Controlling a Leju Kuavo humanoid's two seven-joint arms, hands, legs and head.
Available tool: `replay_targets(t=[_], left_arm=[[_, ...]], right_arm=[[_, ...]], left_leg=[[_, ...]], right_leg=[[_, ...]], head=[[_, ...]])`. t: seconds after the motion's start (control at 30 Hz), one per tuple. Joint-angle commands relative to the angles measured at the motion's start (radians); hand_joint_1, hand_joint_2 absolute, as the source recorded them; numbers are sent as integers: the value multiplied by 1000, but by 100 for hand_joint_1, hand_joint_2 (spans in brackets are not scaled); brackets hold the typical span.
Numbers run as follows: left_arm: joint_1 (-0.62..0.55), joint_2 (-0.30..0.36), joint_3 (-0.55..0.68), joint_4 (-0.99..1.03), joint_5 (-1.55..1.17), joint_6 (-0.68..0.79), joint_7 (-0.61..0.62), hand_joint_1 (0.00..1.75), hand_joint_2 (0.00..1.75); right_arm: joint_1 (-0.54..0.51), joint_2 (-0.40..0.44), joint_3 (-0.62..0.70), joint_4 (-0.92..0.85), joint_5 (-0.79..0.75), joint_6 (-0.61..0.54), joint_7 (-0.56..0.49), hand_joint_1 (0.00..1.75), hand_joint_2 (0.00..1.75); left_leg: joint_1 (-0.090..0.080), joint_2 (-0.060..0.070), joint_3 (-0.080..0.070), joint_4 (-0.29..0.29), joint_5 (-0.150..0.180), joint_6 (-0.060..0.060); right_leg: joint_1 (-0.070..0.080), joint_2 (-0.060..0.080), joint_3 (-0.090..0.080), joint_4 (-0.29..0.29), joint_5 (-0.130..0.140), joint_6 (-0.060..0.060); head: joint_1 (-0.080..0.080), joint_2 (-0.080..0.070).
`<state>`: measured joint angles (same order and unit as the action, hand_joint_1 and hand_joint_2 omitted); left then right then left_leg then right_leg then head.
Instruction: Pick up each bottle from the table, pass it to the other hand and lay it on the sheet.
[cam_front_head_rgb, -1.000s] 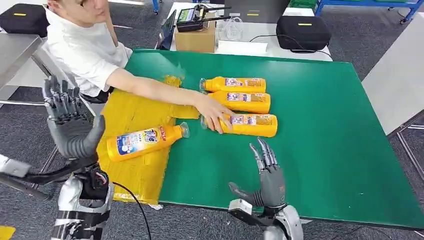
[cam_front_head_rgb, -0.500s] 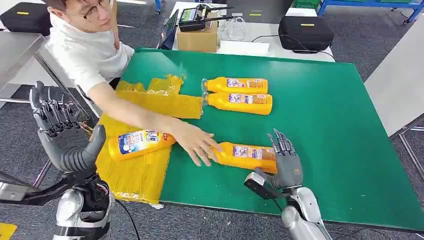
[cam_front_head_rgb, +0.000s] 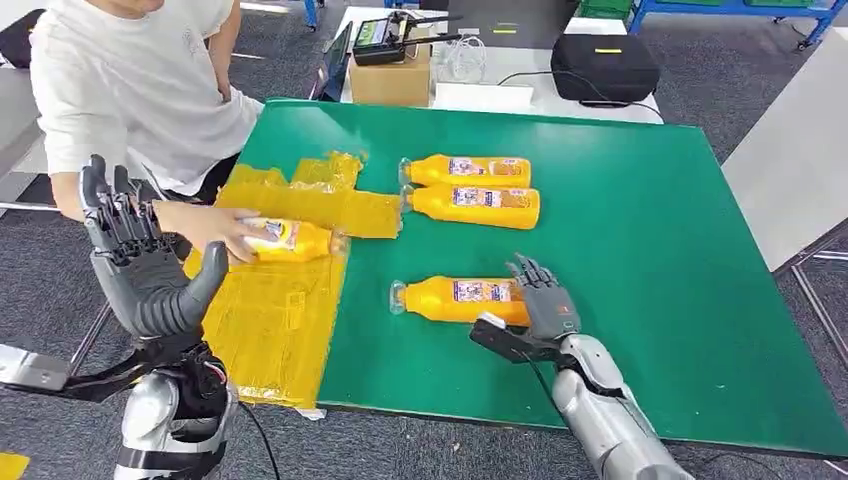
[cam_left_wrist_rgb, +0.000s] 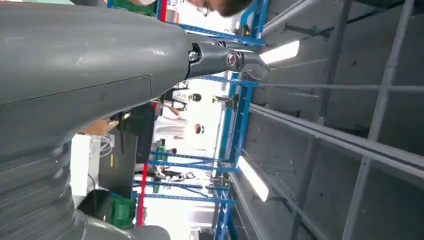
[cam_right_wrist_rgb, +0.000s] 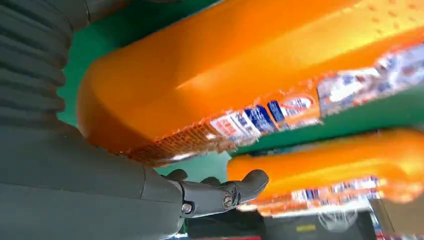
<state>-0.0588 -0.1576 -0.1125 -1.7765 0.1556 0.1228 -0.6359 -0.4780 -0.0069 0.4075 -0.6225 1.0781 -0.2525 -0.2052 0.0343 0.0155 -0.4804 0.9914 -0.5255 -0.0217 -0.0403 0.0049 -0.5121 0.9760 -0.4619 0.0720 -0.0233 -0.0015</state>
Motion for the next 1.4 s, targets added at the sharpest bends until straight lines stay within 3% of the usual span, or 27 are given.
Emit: replay_targets(t=[0.03,0.07,0.1,0.13,0.23,0.6,0.63,0.77,1.0,1.13,1.23,1.3,1.37,1.4], left_arm=[[-49,19,-26,71,-8,0,28,0,175],[-50,19,-26,71,-8,0,28,0,175],[-51,19,-26,73,-7,-1,30,0,175],[-56,19,-30,78,-6,-5,35,0,175],[-88,19,-49,120,44,-67,92,0,175],[-108,26,-83,211,76,-109,155,0,175],[-122,37,-104,244,73,-119,177,0,175],[-141,40,-129,318,99,-135,198,0,175],[-140,43,-128,314,103,-135,200,0,175],[-104,46,-147,336,83,-88,252,0,175],[-69,29,-187,412,18,-5,288,0,175],[-53,18,-236,478,-62,56,246,0,175],[-37,8,-294,545,-79,21,198,0,175],[-41,40,-367,564,-145,-24,159,0,175]], right_arm=[[-109,20,111,161,-21,156,85,0,175],[-111,21,111,160,-21,156,85,0,175],[-117,20,119,167,-19,166,88,147,175],[-129,26,116,184,-30,192,117,175,175],[-179,27,150,234,-47,333,161,175,175],[-180,-34,147,204,-130,365,103,175,175],[-170,-49,118,196,-205,431,35,175,175],[-144,-98,109,168,-310,465,-43,175,175],[-140,-94,109,161,-326,463,-50,175,175],[1,-53,2,-47,-570,388,-255,175,175],[159,7,-73,-385,-690,245,-268,175,175],[231,34,-97,-564,-761,206,-282,175,175],[283,50,-101,-705,-818,179,-307,175,175],[290,54,-93,-737,-841,186,-317,175,175]], left_leg=[[0,-2,0,-2,3,3],[0,-2,2,-1,2,2],[1,-2,2,-2,3,3],[0,-2,3,-2,2,3],[0,-3,3,-3,4,4],[1,-6,8,-3,3,3],[0,-4,9,-3,2,3],[0,-10,7,-3,4,3],[0,-4,8,-1,2,2],[1,-5,9,-3,2,3],[0,-3,9,-4,1,2],[0,-1,7,-3,0,2],[0,-3,2,-3,0,2],[-1,-5,1,-4,1,3]], right_leg=[[1,-1,0,-2,2,-5],[1,-1,2,-2,2,-4],[2,-1,2,-3,3,-5],[1,-1,3,-3,3,-4],[2,-2,4,-4,4,-6],[2,-5,9,-5,4,-8],[1,-3,9,-4,3,-7],[1,-7,10,-6,4,-7],[1,-3,8,-3,3,-6],[2,-3,10,-5,3,-6],[1,-1,10,-5,3,-6],[0,2,7,-3,2,-6],[1,0,3,-2,2,-6],[0,-2,2,-3,1,-8]], head=[[0,0],[0,0],[0,0],[0,0],[0,0],[-1,0],[0,0],[0,0],[0,0],[0,0],[0,0],[0,0],[-1,0],[-2,0]])
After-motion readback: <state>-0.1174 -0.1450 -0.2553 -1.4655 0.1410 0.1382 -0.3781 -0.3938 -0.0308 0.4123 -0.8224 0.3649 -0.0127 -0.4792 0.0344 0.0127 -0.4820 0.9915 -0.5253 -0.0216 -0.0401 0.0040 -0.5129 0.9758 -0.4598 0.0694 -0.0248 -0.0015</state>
